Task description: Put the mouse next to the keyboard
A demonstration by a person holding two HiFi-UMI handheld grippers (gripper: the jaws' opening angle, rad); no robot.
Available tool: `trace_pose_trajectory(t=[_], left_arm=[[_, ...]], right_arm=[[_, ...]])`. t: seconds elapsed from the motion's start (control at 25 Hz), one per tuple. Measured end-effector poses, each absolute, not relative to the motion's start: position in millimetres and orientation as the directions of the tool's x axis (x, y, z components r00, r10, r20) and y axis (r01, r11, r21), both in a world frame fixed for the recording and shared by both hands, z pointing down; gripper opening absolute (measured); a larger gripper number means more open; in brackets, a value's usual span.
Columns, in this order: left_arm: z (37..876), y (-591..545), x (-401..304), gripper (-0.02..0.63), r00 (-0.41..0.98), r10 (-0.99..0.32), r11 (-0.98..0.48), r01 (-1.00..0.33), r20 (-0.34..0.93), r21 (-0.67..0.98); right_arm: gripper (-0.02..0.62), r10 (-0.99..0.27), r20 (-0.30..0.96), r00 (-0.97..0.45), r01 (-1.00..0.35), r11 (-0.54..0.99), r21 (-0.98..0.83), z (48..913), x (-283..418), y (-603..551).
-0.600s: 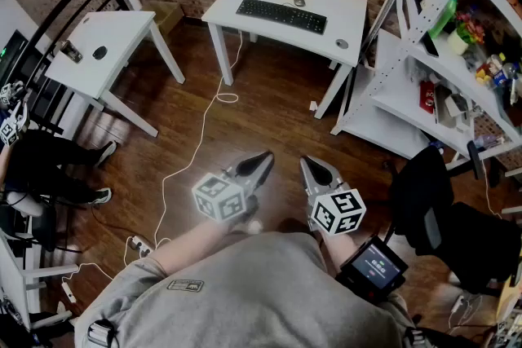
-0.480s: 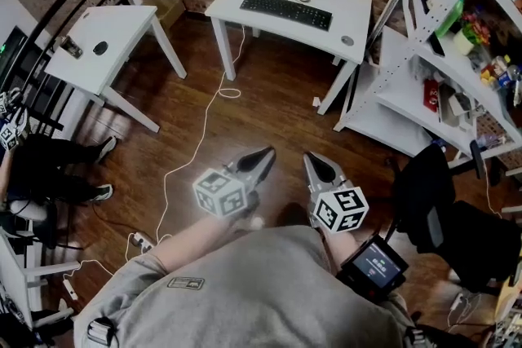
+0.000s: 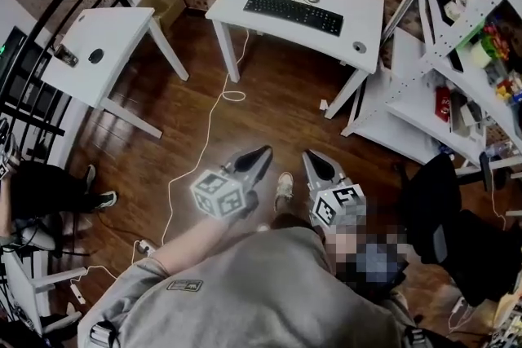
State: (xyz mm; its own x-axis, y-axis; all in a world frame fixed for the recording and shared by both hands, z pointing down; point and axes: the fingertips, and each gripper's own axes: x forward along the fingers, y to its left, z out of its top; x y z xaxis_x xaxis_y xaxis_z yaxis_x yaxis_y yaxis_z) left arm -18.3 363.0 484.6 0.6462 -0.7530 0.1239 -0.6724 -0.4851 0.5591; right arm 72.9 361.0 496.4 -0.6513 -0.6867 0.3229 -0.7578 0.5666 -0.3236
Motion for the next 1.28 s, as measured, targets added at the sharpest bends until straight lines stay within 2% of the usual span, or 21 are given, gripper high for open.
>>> trace_pose_trajectory(t=[0.28,0.68,1.28], left_arm=[[479,265,-29,0.0,0.616,-0.773,-0.455,-0.705,0.152,0.544],[481,139,-44,0.0,0.602,-0.788,-0.439,-0.698,0.131,0.565],[472,9,-144,0.0,0.758,-0.645,-0.599,-0.582,0.1,0.55]], right_arm=[[0.014,-0.673,0.324,-0.665,-0.746,0.575,-0.337,492,69,262],[0.014,-0.672,0.354,-0.65,-0.759,0.559,-0.334,506,64,148],[0.014,-0.795,0.386,-0.468,-0.88,0.38,-0.284,498,-29,34]])
